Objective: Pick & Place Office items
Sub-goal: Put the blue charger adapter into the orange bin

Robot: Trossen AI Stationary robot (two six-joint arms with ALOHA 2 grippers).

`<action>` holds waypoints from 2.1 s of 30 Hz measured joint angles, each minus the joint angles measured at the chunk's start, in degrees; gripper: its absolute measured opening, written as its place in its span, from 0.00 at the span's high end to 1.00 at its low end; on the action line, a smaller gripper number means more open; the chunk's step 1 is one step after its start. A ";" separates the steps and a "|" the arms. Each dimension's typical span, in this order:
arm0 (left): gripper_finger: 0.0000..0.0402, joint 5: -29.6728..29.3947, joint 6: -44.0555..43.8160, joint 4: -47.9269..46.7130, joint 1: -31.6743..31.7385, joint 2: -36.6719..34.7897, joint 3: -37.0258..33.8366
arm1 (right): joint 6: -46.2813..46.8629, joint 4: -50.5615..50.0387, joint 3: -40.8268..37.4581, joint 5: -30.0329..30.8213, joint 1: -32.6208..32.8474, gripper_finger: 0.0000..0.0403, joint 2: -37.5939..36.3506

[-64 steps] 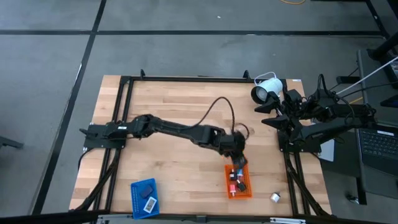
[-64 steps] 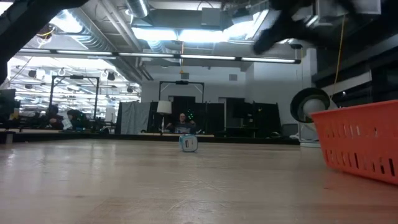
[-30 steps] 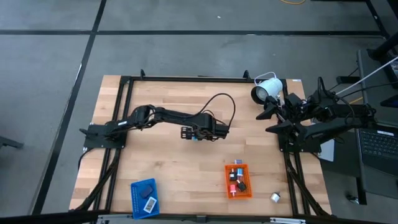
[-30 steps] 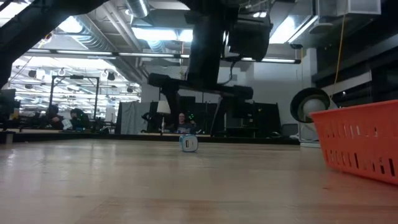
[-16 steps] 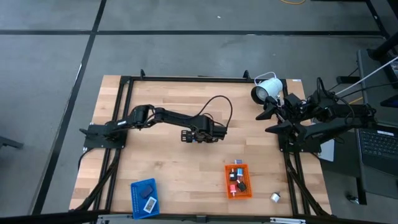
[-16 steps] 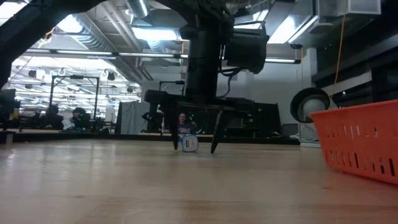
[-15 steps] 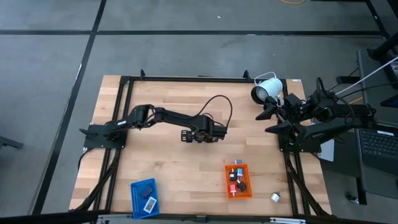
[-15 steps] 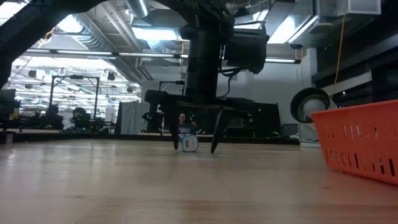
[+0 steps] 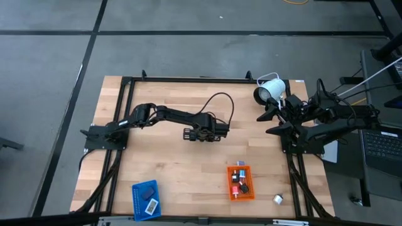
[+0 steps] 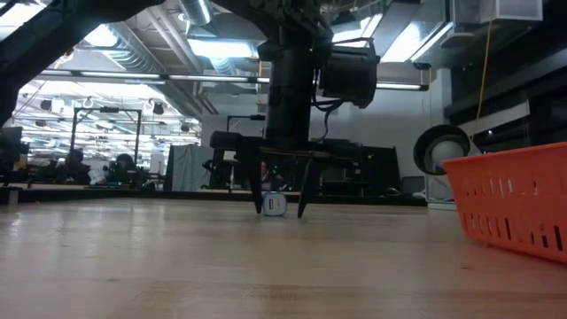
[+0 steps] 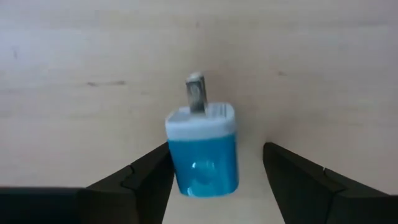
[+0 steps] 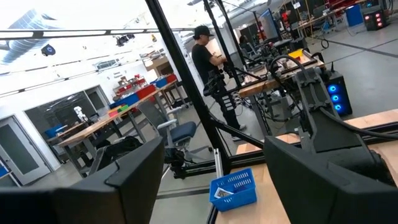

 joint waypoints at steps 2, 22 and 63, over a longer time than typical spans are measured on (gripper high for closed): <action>0.41 -0.78 0.72 -0.22 0.29 0.00 -0.02 | 0.02 0.00 0.00 0.04 0.01 0.31 0.00; 0.61 0.69 0.74 2.30 0.94 0.00 -0.22 | 0.15 -0.02 0.00 0.16 0.02 0.31 0.02; 0.67 12.04 29.92 59.23 -8.03 -3.19 -0.24 | 0.21 1.23 -0.02 -0.51 -3.13 0.31 0.20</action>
